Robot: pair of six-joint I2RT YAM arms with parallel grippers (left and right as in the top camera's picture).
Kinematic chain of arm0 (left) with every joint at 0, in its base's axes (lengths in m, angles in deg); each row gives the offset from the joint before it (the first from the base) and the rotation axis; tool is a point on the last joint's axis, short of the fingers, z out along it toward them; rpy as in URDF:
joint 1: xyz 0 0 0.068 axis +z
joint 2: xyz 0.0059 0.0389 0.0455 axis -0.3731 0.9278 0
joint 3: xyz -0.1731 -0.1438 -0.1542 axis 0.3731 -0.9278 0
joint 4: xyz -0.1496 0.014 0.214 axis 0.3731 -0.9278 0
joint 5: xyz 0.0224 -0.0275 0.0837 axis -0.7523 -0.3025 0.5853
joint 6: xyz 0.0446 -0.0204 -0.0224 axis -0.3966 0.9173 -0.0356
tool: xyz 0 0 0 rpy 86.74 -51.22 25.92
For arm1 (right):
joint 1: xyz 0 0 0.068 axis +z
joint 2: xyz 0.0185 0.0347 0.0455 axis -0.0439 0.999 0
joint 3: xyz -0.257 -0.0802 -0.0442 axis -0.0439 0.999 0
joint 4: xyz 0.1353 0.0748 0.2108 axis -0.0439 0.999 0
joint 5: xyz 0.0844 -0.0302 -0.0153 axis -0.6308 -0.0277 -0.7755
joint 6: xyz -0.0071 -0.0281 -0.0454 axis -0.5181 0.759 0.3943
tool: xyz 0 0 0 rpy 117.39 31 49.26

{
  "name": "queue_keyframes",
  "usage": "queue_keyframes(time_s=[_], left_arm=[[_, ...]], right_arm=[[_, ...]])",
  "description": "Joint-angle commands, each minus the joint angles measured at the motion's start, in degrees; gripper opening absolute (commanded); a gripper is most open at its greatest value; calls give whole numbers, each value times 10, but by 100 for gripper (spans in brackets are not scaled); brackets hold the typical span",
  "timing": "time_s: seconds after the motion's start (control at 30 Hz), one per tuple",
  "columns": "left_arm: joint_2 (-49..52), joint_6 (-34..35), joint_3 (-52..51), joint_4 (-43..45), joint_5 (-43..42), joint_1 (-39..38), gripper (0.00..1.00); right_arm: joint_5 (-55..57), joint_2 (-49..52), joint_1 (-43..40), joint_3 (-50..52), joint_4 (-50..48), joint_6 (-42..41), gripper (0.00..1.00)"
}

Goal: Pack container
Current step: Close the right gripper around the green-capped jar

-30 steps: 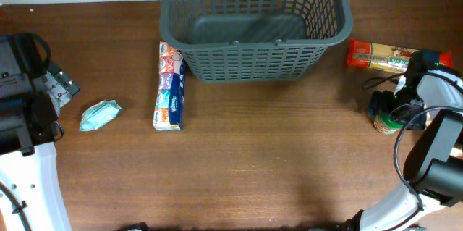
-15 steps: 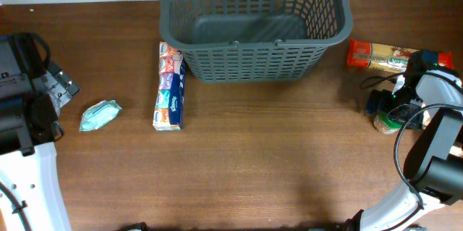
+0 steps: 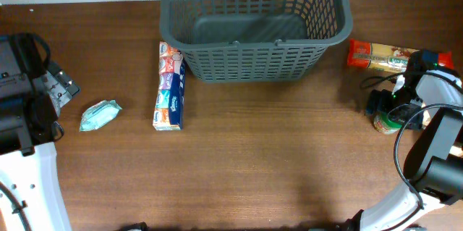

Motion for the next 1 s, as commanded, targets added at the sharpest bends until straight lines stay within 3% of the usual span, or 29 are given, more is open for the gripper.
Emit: queue_keyframes(time_s=[0.0, 0.47, 0.5, 0.7, 0.93, 0.97], left_arm=[[-2, 3, 8, 2, -4, 3, 99], [-2, 3, 8, 2, -4, 3, 99], [-2, 3, 8, 2, -4, 3, 99], [-2, 3, 8, 2, -4, 3, 99], [-2, 3, 8, 2, -4, 3, 99], [-2, 3, 8, 2, -4, 3, 99]], right_arm=[[12, 4, -3, 5, 2, -3, 99], [13, 22, -3, 5, 4, -3, 97], [13, 24, -3, 5, 4, -3, 91], [13, 24, -3, 5, 4, -3, 34], [13, 24, -3, 5, 5, -5, 4], [13, 24, -3, 5, 6, -6, 4]])
